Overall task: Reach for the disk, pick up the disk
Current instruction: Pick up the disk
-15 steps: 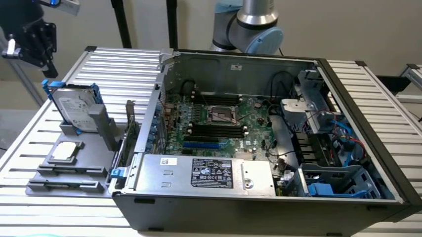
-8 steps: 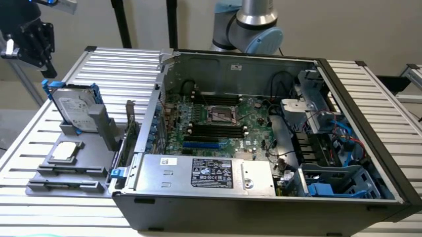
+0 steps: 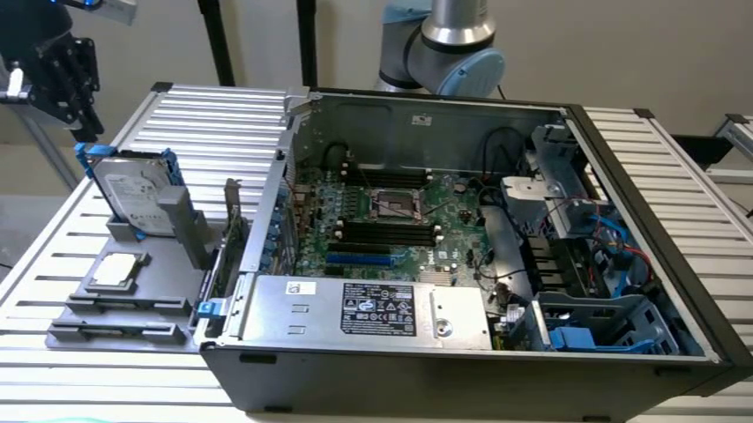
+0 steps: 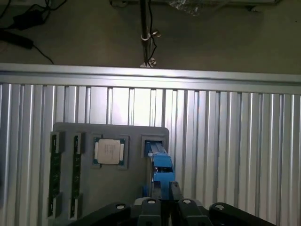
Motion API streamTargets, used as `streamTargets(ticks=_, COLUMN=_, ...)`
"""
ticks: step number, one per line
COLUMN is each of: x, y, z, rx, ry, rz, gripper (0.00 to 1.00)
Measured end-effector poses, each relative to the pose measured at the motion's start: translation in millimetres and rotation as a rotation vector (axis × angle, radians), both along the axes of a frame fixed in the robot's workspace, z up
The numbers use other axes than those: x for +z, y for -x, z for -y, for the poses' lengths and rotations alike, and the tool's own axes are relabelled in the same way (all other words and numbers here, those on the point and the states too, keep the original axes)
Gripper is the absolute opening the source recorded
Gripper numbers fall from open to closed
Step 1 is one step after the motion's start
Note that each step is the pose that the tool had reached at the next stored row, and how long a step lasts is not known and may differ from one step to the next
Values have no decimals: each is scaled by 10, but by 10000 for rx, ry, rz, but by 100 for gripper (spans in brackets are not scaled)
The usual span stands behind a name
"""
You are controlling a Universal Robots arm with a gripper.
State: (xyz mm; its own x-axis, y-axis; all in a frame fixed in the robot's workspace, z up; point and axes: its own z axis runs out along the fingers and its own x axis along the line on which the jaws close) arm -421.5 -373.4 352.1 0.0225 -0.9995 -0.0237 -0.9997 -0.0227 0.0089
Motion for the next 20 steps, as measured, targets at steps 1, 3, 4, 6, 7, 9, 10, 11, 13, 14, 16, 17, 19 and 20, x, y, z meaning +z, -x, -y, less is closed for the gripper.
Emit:
streamTargets(ticks=1, x=0, y=0, z=0, rx=0, ry=0, rz=-1, gripper=24)
streamTargets(ticks=3, x=0, y=0, z=0, rx=0, ry=0, rz=-1, gripper=36)
streamTargets(ticks=4, x=0, y=0, z=0, rx=0, ry=1, rz=-2, gripper=36)
streamTargets(ticks=6, x=-2, y=0, z=0, rx=0, ry=1, rz=-2, gripper=48)
streamTargets(ticks=7, x=-5, y=0, z=0, rx=0, ry=0, rz=-1, gripper=53)
streamTargets(ticks=9, x=-14, y=-1, z=0, rx=0, ry=-1, rz=1, gripper=53)
streamTargets(ticks=10, x=-22, y=-1, z=0, rx=-1, ry=-1, rz=1, gripper=60)
streamTargets(ticks=11, x=-34, y=-1, z=0, rx=-1, ry=0, rz=1, gripper=60)
streamTargets(ticks=13, x=-66, y=-3, z=0, rx=0, ry=0, rz=-1, gripper=60)
streamTargets(ticks=14, x=-85, y=-3, z=-1, rx=0, ry=0, rz=0, gripper=60)
streamTargets(ticks=16, x=-121, y=-5, z=-2, rx=1, ry=0, rz=0, gripper=60)
streamTargets(ticks=17, x=-139, y=-6, z=-2, rx=1, ry=-1, rz=0, gripper=60)
streamTargets(ticks=19, x=-175, y=-8, z=-3, rx=-1, ry=0, rz=0, gripper=60)
streamTargets(ticks=20, x=-194, y=-9, z=-4, rx=-2, ry=0, rz=-1, gripper=60)
